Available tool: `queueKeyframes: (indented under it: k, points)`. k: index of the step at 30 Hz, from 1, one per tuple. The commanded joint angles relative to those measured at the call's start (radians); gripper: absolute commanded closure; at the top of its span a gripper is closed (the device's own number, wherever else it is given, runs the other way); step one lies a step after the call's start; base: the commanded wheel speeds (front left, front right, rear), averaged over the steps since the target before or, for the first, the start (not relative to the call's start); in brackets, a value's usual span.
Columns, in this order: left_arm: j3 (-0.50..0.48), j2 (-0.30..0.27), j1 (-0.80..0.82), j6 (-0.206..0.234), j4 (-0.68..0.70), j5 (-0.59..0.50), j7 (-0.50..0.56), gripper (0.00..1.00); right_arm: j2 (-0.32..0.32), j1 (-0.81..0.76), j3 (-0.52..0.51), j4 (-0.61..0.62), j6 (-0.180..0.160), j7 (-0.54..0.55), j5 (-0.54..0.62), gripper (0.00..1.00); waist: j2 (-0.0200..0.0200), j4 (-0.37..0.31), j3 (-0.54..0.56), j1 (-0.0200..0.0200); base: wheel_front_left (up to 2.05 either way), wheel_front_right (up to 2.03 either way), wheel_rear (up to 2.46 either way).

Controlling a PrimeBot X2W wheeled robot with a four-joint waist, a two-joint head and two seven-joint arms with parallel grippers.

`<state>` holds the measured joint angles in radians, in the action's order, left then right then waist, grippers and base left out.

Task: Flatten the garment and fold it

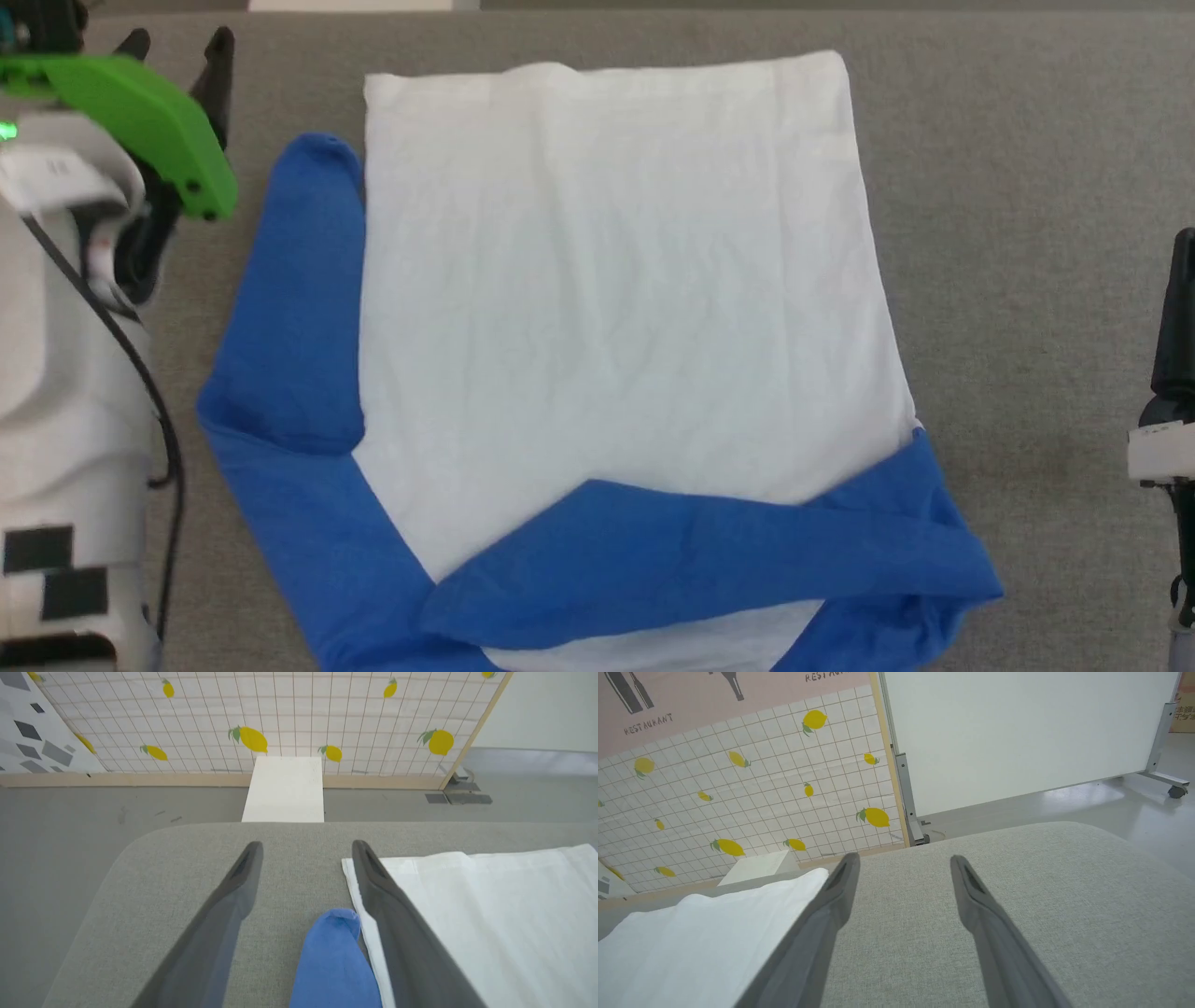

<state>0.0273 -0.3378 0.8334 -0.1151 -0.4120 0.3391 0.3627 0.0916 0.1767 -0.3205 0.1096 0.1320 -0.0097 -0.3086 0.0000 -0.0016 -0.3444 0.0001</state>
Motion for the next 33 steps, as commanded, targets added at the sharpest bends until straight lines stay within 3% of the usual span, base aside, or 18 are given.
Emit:
queueKeyframes:
  k: [1, 5, 9, 15, 21, 22, 23, 24, 33]
  points:
    - [0.018, -0.017, 0.039, -0.008, -0.012, 0.016, 0.078, 0.00, 0.005, 0.020, -0.003, 0.010, -0.001, -0.002, -0.006, 0.00, 0.0000, -0.044, -0.091, -0.0001, 0.00, 0.00, 0.00]
    - [0.041, -0.036, 0.101, -0.008, -0.038, 0.078, 0.350, 0.00, 0.006, 0.032, -0.009, 0.013, -0.001, -0.003, -0.014, 0.00, 0.0000, -0.055, -0.136, -0.0001, 0.00, 0.00, 0.00]
    - [0.052, -0.049, 0.107, 0.022, -0.019, 0.100, 0.535, 0.00, 0.005, 0.046, -0.010, 0.013, -0.001, -0.010, -0.020, 0.00, 0.0000, -0.065, -0.167, -0.0001, 0.00, 0.00, 0.00]
    - [0.057, -0.102, 0.054, 0.105, 0.036, 0.045, 0.595, 0.00, 0.013, 0.071, -0.001, 0.021, -0.001, -0.021, -0.036, 0.00, 0.0000, -0.076, -0.232, -0.0001, 0.00, 0.00, 0.00]
    - [0.033, -0.079, 0.027, 0.138, 0.027, 0.089, 0.638, 0.00, 0.021, 0.074, 0.002, 0.023, -0.001, -0.021, -0.045, 0.00, 0.0000, -0.070, -0.248, -0.0001, 0.00, 0.00, 0.00]
    - [0.031, -0.075, 0.024, 0.138, 0.028, 0.098, 0.645, 0.50, 0.022, 0.074, 0.001, 0.021, -0.001, -0.021, -0.045, 0.00, 0.0000, -0.069, -0.249, -0.0001, 0.00, 0.00, 0.00]
    - [0.024, -0.070, 0.024, 0.138, 0.033, 0.108, 0.639, 0.90, 0.023, 0.075, 0.000, 0.020, -0.001, -0.021, -0.045, 0.00, 0.0000, -0.067, -0.249, -0.0001, 0.00, 0.00, 0.00]
    - [0.018, -0.065, 0.022, 0.139, 0.033, 0.119, 0.638, 1.00, 0.024, 0.076, 0.000, 0.019, -0.001, -0.021, -0.045, 0.00, 0.0000, -0.065, -0.250, -0.0001, 0.00, 0.00, 0.00]
    - [-0.063, -0.036, 0.029, 0.136, 0.035, 0.186, 0.483, 1.00, 0.030, 0.073, 0.008, 0.000, -0.001, -0.018, -0.036, 0.00, 0.0000, -0.036, -0.204, -0.0001, 0.00, 0.00, 0.00]
